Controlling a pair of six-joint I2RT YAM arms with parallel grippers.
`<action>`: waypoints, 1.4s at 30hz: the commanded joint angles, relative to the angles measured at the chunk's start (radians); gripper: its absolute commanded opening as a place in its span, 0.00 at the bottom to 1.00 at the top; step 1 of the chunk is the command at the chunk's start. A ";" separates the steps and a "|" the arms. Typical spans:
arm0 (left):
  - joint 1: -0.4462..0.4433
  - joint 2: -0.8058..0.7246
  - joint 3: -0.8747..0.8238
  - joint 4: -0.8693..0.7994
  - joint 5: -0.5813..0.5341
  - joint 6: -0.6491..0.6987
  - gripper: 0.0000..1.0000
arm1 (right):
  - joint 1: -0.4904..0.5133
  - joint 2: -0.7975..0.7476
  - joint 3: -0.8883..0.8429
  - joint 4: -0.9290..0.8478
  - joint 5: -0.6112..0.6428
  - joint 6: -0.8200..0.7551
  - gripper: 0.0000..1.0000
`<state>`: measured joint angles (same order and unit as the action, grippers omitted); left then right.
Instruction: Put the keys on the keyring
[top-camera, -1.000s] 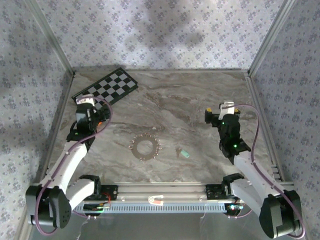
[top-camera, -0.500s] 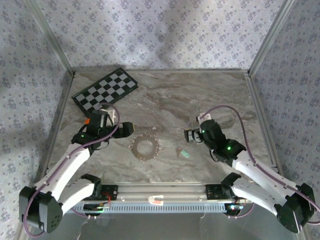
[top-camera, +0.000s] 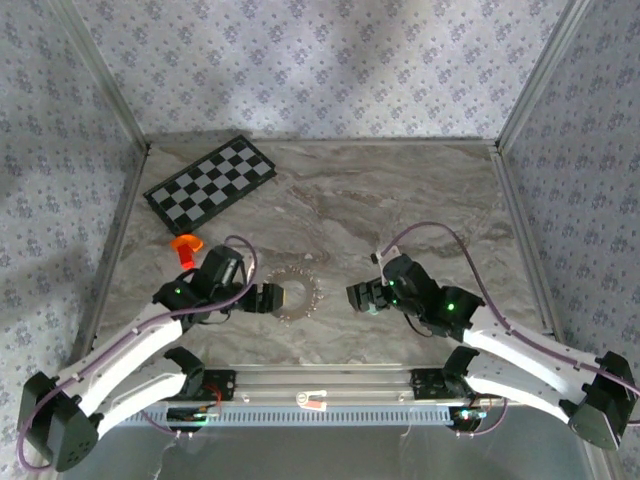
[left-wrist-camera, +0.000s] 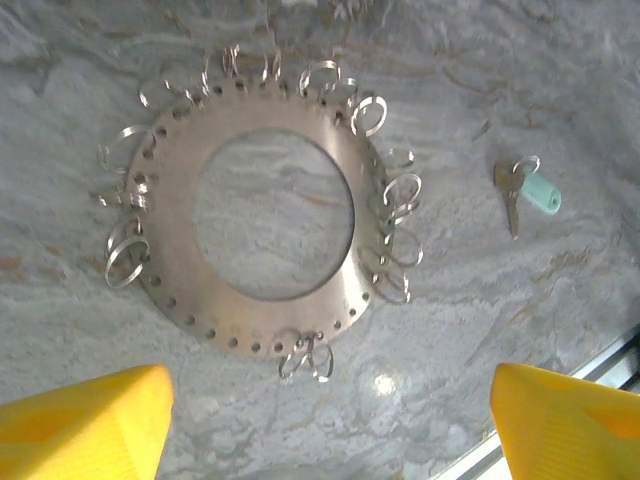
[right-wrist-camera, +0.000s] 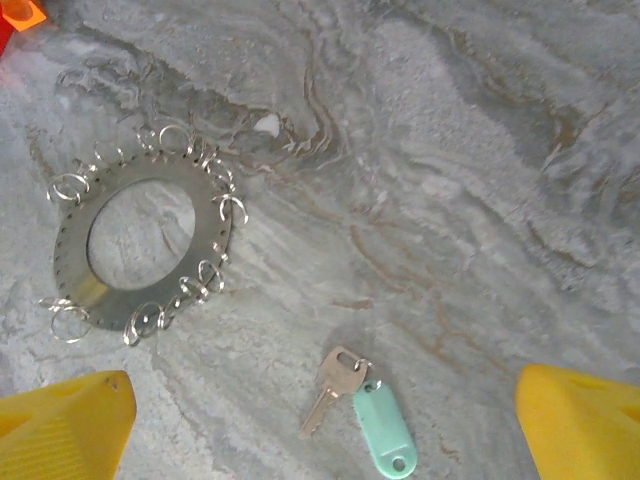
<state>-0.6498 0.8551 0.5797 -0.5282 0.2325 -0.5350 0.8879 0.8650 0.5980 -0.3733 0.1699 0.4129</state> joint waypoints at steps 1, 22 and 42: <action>-0.034 -0.046 -0.035 -0.015 -0.019 -0.053 0.76 | 0.007 -0.011 -0.047 -0.010 -0.025 0.060 1.00; -0.139 0.036 -0.051 0.028 -0.055 -0.050 0.49 | 0.027 -0.068 -0.161 0.090 -0.106 0.127 1.00; -0.361 0.376 0.147 0.073 -0.273 -0.071 0.36 | -0.069 -0.058 -0.206 0.160 -0.187 0.116 0.96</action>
<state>-0.9848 1.2060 0.6842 -0.4652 0.0307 -0.5900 0.8257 0.8139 0.4076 -0.2295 -0.0086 0.5278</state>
